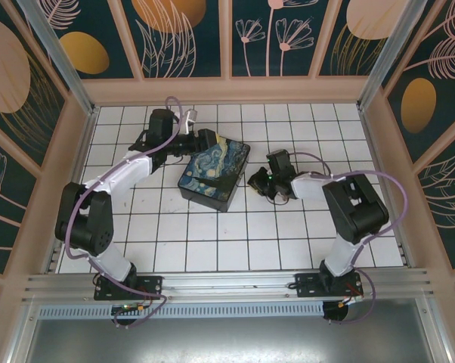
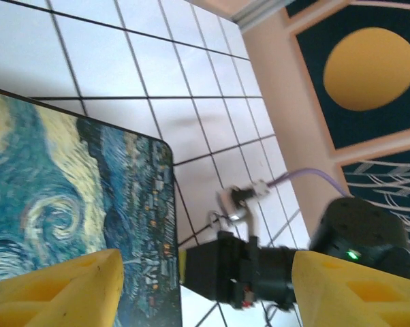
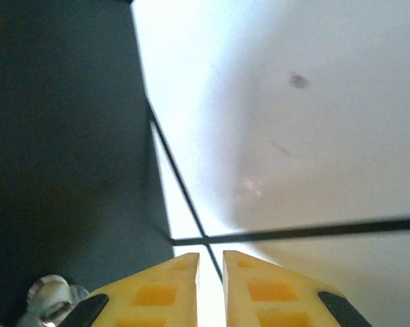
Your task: Unlock the padlock with the key
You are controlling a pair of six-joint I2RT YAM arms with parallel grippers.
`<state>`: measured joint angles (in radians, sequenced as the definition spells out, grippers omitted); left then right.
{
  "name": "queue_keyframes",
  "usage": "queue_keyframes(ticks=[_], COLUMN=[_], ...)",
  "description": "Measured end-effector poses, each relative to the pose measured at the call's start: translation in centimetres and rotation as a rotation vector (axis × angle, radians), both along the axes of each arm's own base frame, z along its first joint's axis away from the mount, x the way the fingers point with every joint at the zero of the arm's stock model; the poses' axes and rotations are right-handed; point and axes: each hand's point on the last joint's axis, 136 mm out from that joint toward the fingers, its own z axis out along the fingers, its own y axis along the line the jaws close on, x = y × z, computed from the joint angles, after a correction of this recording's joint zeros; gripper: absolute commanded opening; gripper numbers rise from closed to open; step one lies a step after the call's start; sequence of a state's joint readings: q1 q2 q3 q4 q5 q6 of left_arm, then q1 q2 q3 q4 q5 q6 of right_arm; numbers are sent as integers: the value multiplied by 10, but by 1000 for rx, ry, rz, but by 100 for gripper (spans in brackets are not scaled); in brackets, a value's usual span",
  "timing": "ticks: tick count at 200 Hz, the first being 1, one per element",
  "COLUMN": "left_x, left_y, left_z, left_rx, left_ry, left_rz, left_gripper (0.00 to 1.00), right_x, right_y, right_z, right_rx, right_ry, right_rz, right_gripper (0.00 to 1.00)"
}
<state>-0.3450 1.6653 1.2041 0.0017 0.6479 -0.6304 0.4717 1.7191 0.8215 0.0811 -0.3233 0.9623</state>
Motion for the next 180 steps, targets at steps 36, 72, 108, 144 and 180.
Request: queue_keyframes(ticks=[36,72,108,144,180], left_x=[22,22,-31,-61,-38], left_y=[37,133,237,289,286], left_z=[-10,-54,-97,-133,-118], left_rx=[221,458,762,856,748], left_ry=[-93,-131,-251,-296,-488], left_rz=[165,456,703,836,844], left_gripper=[99,99,99,99,99], right_x=[-2,34,20,1,22], right_y=[-28,-88,-197,-259,-259], right_z=[26,71,95,45,42], right_rx=[-194,-498,-763,-850,-792], right_ry=[-134,-429,-767,-750,-852], right_rz=[70,56,-164,-272,-241], right_gripper=[99,99,99,99,99])
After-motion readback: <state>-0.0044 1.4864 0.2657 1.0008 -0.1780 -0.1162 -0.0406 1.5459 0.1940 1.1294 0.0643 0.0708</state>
